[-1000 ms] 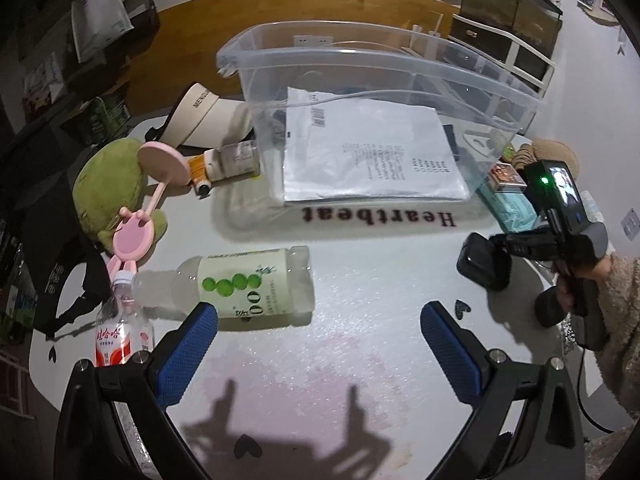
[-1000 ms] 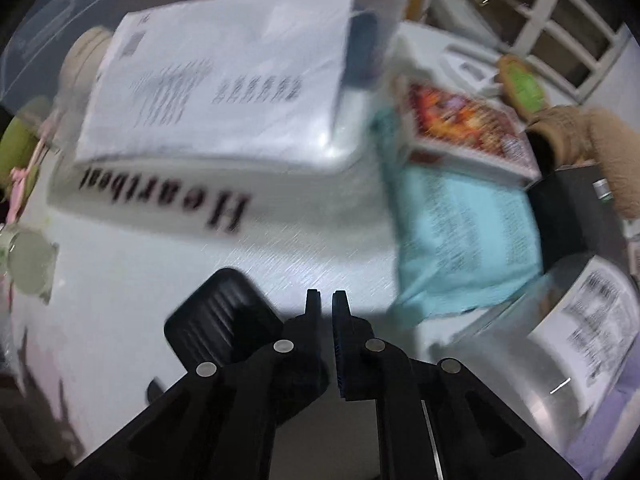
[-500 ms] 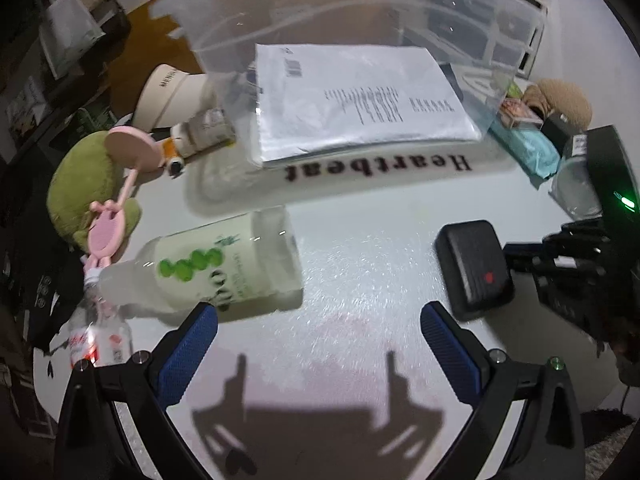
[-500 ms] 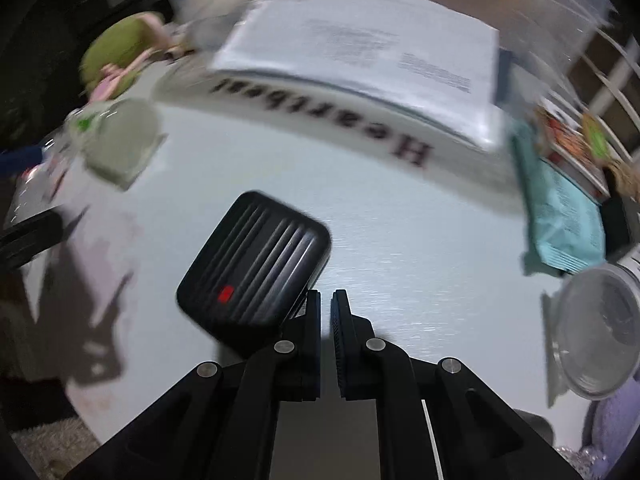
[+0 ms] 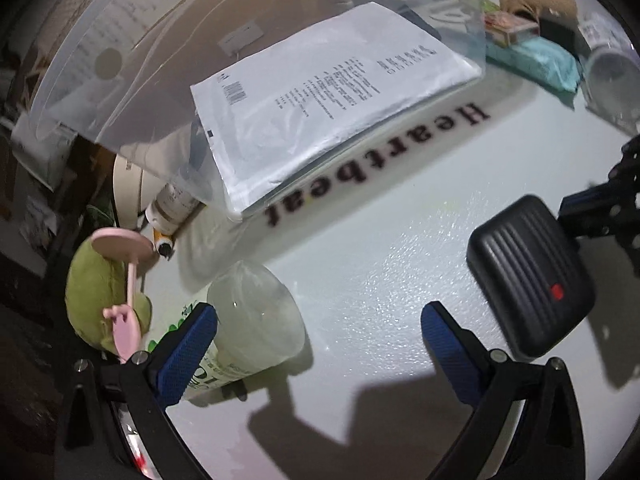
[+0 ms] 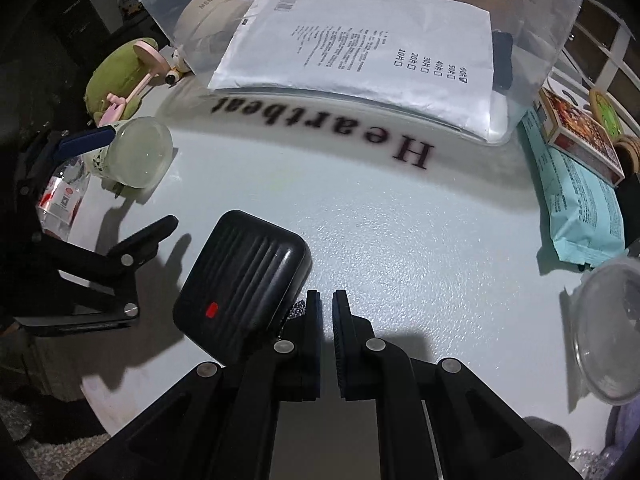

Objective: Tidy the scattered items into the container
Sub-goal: 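Close the right gripper on the black power bank and lift it, then grasp the power bank with the left gripper while the right gripper holds it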

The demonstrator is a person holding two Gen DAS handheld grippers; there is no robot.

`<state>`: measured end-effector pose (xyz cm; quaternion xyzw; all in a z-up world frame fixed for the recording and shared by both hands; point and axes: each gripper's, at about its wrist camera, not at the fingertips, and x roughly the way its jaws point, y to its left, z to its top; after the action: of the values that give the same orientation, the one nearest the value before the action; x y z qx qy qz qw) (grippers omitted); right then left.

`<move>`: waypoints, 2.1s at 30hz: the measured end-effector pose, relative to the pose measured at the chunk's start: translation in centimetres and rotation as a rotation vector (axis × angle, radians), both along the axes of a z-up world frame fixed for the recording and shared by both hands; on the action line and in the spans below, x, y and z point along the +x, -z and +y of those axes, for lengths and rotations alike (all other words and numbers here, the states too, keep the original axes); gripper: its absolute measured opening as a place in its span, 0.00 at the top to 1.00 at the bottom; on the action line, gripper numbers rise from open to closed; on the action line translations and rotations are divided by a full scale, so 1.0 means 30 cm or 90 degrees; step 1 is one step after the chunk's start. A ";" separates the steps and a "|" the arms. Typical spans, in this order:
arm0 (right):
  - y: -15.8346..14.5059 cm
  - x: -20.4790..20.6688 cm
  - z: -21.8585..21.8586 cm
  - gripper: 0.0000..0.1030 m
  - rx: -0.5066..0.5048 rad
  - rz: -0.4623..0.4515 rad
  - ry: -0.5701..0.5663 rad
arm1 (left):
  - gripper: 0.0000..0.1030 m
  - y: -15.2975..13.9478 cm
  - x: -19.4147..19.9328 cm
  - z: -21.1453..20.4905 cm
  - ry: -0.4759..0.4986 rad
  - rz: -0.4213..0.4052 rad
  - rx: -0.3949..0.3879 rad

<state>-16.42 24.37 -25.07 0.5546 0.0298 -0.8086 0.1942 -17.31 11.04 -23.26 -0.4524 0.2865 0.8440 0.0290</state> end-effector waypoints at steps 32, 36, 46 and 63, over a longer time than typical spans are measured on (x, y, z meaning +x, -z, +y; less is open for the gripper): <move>0.010 0.225 0.045 0.93 -0.014 -0.026 0.100 | 0.47 0.021 0.174 0.126 0.192 -0.120 0.148; 0.008 0.315 0.046 0.93 -0.011 -0.040 0.145 | 0.47 0.024 0.236 0.131 0.233 -0.139 0.159; 0.003 0.419 0.067 0.93 -0.035 -0.053 0.270 | 0.44 0.021 0.282 0.106 0.287 -0.175 0.204; 0.008 0.448 -0.017 0.93 -0.146 -0.099 0.282 | 0.21 -0.022 0.351 0.082 0.332 -0.219 0.280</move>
<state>-2.99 23.86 -25.31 0.5824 -0.1989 -0.7845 0.0756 -6.78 13.49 -22.59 -0.4825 0.1950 0.7612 0.3870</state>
